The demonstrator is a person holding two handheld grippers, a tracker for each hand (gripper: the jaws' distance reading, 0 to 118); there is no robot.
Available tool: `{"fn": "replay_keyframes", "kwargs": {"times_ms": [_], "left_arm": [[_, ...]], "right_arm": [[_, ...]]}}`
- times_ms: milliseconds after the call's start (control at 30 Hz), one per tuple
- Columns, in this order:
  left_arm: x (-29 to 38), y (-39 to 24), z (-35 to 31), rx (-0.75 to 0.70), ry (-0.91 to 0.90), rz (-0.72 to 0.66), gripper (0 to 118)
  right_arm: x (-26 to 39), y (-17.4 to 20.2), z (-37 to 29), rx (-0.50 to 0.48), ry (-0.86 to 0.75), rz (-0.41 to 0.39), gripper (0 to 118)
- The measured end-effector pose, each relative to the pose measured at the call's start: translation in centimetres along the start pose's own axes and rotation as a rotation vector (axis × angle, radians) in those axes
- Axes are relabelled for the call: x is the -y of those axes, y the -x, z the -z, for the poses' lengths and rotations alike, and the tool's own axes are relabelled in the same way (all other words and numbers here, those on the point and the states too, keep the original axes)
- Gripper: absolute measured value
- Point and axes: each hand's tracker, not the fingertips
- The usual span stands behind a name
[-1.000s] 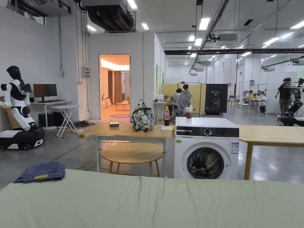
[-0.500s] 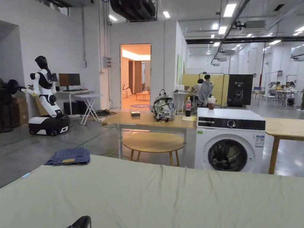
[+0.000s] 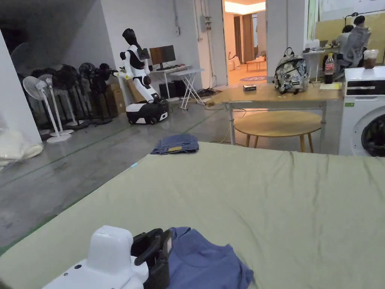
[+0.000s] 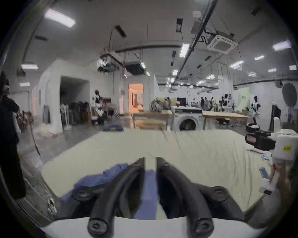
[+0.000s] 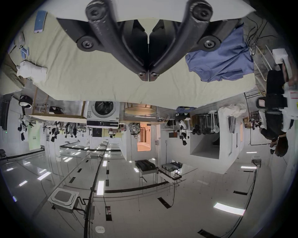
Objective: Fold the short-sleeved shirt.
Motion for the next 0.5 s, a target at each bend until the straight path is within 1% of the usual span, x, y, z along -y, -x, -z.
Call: {"fn": "replay_keyframes", "kwargs": {"times_ms": [67,100,133,167,200,300,367,400,500], "left_arm": [[0.9,2.2,3.4,0.037,0.117,-0.051,66],[1.4,3.3,5.0,0.043,0.164,-0.057,64],[2.2,4.2,7.0,0.044,0.230,-0.057,67],[2.9,5.0,9.1,0.053,0.253,-0.054,73],[3.9,5.7,11.3,0.059,0.299,-0.058,73],[6.4,7.4,17.7,0.054,0.447,-0.074,78],[8.4,8.6,21.6,0.063,0.560,-0.087,78],[9.4,9.0,23.1,0.057,0.588,-0.089,78],[12.7,10.4,27.4,-0.005,0.703,-0.078,78]], "right_arm": [[0.8,-0.3,0.1,0.001,0.028,0.011,0],[1.1,-0.5,0.2,-0.002,0.043,0.014,0],[1.6,-0.7,0.2,0.006,0.055,0.012,0],[2.1,-1.0,0.2,0.018,0.074,0.009,0],[2.5,-1.3,0.2,0.024,0.094,0.004,0],[3.6,-2.5,0.2,0.059,0.148,0.002,0],[4.4,-3.5,0.2,0.079,0.179,0.026,0],[4.7,-4.0,0.3,0.089,0.195,0.040,0],[5.9,-5.5,0.6,0.133,0.242,0.082,0]]}}
